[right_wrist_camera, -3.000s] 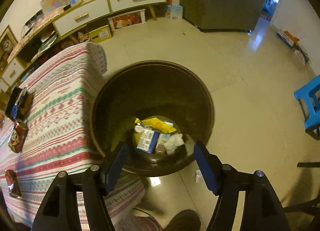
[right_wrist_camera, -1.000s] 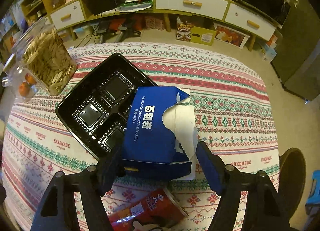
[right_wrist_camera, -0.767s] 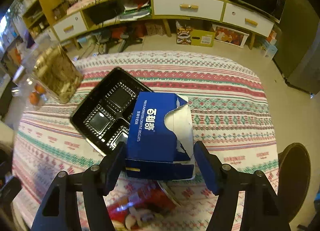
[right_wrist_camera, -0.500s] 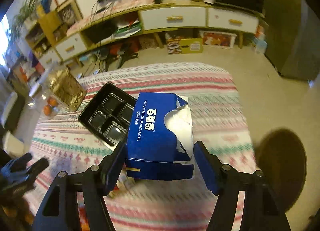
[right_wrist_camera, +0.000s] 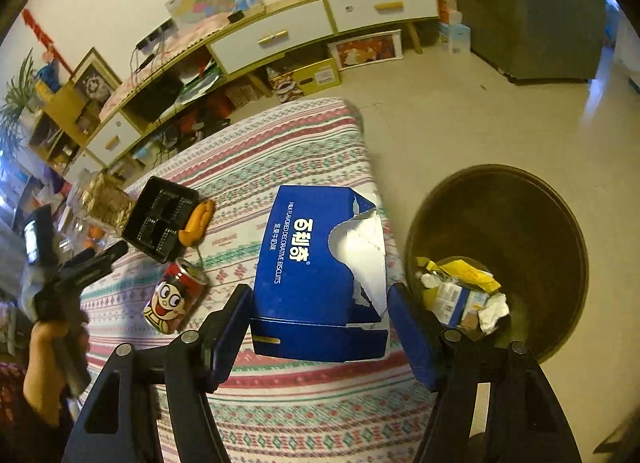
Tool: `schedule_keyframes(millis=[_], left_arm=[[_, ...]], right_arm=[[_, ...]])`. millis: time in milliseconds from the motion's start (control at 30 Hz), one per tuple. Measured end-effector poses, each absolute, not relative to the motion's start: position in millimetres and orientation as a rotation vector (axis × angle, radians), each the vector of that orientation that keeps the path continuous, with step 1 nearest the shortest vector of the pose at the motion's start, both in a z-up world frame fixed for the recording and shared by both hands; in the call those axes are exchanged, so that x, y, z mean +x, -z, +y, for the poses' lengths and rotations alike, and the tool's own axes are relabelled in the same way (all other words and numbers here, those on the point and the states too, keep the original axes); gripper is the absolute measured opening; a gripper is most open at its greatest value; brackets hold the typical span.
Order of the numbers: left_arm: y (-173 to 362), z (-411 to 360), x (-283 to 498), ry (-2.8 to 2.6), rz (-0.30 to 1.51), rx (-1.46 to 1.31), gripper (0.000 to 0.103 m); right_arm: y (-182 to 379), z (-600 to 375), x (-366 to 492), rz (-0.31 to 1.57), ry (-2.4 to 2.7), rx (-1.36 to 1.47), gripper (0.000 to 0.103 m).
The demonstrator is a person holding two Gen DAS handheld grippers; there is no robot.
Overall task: Collect trash
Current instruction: 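Grasp the blue tissue box with the right tool while the left tool grasps the black tray, then carry the tissue box with the right tool while the left tool carries the black tray over the bin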
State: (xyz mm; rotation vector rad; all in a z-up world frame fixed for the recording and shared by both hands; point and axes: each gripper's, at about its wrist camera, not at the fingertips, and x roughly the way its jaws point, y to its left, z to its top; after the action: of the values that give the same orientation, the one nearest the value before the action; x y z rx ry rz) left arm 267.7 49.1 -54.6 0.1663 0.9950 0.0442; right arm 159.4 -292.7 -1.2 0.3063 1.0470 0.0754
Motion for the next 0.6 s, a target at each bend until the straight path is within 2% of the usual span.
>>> schedule_keyframes(millis=[167,233,300,333,400,500,600], left_arm=[[70,43,289,-0.065,1.015,0.223,0.102],[74,40,290,-0.064,1.019,0.239,0.095],[79,38,292,-0.058,1.041,0.246,0.076],[82,37,293,-0.053,1.050,0.248,0.071],[83,37,293,-0.044,1.059,0.240,0.042],[81,44,292,-0.020,1.072,0.152,0.022],[77,50,284,-0.010,1.069,0.070,0.013]], right_arm=[[3,-302,157,1.048,-0.051,0.266,0.071],[6,-305,158,1.055,-0.049,0.275,0.071],[7,-306,158,1.058,-0.043,0.279,0.071],[7,-307,157,1.059,-0.044,0.278,0.071],[8,-305,156,1.060,-0.046,0.269,0.071],[7,-302,153,1.061,-0.050,0.252,0.071],[6,-301,150,1.058,-0.050,0.234,0.071]])
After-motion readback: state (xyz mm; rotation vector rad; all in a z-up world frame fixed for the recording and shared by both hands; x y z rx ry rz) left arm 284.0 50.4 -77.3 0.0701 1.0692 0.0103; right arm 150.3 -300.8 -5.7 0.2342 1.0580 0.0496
